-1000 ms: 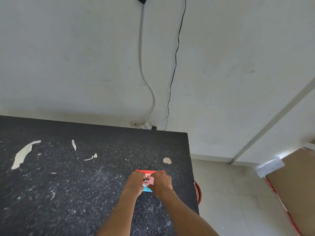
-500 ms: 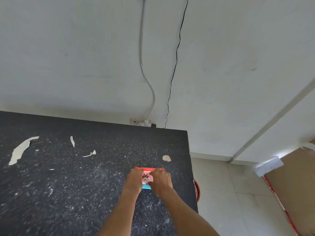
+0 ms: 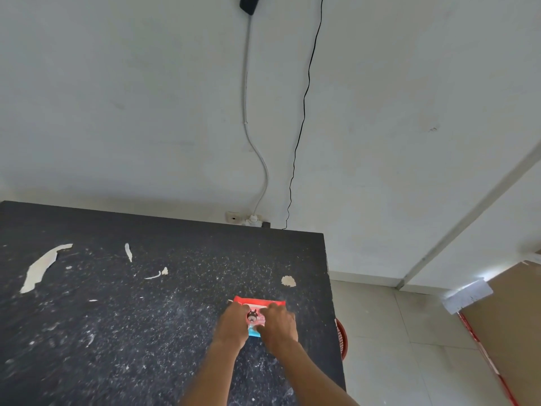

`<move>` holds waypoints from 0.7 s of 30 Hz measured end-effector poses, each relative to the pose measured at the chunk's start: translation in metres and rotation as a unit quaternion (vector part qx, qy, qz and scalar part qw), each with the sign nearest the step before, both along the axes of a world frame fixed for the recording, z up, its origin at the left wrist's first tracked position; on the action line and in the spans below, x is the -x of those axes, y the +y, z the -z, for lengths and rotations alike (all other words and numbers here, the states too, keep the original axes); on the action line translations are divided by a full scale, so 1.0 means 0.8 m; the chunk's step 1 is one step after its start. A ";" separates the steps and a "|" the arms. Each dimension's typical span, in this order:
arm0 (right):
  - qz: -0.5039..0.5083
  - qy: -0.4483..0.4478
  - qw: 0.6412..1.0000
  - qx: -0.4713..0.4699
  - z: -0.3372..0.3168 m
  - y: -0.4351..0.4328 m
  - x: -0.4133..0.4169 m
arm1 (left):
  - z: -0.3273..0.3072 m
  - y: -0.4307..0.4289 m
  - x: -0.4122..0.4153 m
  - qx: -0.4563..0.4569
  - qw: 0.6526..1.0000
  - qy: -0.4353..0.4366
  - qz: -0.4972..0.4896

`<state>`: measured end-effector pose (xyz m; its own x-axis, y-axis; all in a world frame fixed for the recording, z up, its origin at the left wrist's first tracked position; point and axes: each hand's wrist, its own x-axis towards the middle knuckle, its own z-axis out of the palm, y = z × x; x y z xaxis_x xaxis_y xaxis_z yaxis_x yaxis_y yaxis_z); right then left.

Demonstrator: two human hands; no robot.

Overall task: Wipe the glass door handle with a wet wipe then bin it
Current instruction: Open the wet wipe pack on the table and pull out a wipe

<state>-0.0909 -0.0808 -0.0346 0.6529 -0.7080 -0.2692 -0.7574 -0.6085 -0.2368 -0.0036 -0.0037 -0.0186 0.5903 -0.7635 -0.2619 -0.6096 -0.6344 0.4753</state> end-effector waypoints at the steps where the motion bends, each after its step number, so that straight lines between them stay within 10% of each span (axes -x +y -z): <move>1: 0.000 0.003 1.000 0.003 -0.001 0.001 0.000 | 0.000 0.000 0.000 0.002 1.000 0.006 0.001; 21: -0.050 0.086 0.995 0.020 0.001 -0.019 -0.013 | -0.006 -0.017 -0.020 -0.119 0.991 -0.003 0.066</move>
